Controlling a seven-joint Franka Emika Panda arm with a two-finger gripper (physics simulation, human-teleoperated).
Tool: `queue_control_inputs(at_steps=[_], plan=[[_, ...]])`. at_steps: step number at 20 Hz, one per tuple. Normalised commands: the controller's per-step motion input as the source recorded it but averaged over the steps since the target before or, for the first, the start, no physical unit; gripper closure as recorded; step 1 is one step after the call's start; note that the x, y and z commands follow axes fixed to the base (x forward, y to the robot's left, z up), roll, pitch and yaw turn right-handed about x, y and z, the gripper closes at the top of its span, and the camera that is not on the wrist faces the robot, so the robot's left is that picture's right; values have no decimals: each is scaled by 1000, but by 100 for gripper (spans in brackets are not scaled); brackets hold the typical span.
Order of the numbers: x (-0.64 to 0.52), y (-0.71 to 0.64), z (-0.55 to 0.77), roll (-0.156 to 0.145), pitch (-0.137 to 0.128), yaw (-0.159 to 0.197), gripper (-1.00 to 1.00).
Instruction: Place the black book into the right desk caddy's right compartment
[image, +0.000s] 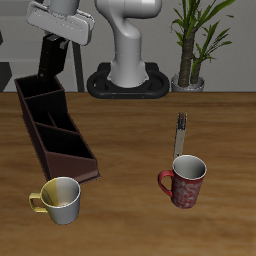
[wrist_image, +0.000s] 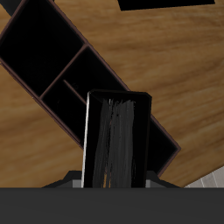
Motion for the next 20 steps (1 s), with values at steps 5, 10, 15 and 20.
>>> queue_control_inputs(at_steps=[5, 10, 15, 20], plan=[[-223, -259, -27, 12, -6, -22, 100], [-91, -440, -56, 4, 14, -31, 100], [-28, -350, -54, -57, -13, -7, 100], [-46, -71, -94, -15, 11, -27, 100]])
